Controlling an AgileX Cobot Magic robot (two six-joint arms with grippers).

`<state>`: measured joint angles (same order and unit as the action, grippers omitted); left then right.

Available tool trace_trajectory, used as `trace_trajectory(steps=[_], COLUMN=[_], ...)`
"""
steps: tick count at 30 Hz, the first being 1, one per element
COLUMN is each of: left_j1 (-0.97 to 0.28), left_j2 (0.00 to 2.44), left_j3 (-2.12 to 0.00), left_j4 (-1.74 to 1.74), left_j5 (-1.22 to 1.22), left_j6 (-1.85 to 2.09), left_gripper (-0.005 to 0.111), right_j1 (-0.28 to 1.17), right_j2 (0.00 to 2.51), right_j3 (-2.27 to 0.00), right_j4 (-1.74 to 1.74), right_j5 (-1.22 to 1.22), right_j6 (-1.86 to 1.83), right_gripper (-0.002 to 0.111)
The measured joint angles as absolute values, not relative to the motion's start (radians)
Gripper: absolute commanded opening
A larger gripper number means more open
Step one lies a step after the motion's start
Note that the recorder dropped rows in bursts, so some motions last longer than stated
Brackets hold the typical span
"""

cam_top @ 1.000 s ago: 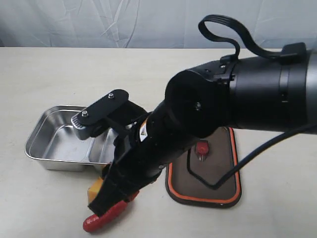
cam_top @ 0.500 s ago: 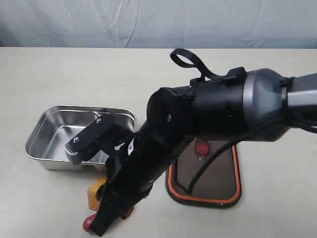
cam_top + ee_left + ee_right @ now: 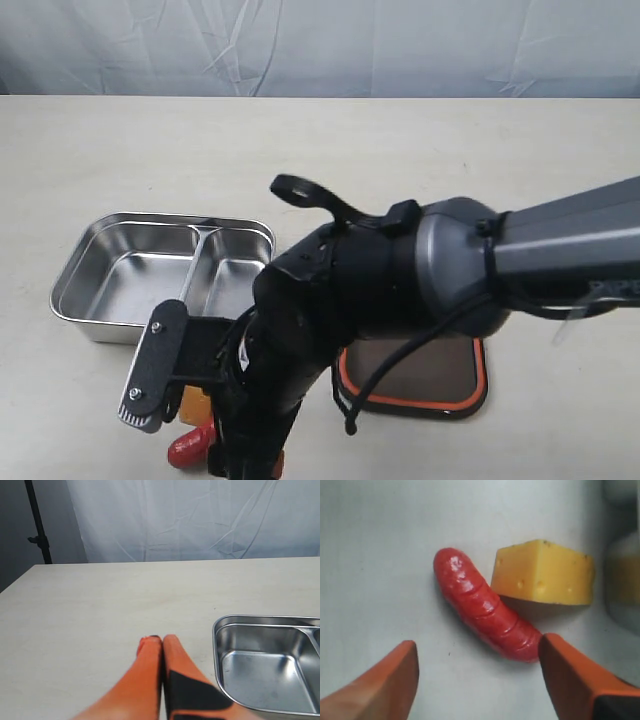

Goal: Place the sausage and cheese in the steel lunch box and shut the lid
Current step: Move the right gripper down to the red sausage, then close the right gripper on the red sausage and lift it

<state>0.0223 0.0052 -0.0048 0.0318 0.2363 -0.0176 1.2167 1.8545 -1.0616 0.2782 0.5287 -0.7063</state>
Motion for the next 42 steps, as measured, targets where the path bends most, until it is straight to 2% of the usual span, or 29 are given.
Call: trace_trajectory(steps=[18,21,25,29,42], left_j1=[0.022,0.022,0.022,0.022,0.022], left_j2=[0.005,0.005,0.005,0.005,0.005], left_j3=[-0.005,-0.005,-0.005,-0.005,-0.005], left_j4=[0.032,0.032,0.032,0.032,0.032], left_j5=[0.236,0.236,0.236,0.236,0.236], left_j6=[-0.018,-0.018,-0.018,-0.018,-0.018], left_gripper=[0.0,0.0,0.0,0.0,0.0], right_j1=[1.217,1.217,1.217,1.217,1.217], right_j2=[1.949,1.949,1.949,1.949,1.935], right_j3=[-1.062,-1.062,-1.062,-1.066,-1.07], right_j4=[0.24,0.238,0.236,0.234,0.262], right_j5=[0.431,0.431,0.431,0.44,0.511], right_j6=[-0.706,-0.706,-0.706,-0.706,-0.747], right_gripper=[0.066,0.054,0.024,-0.001,-0.001])
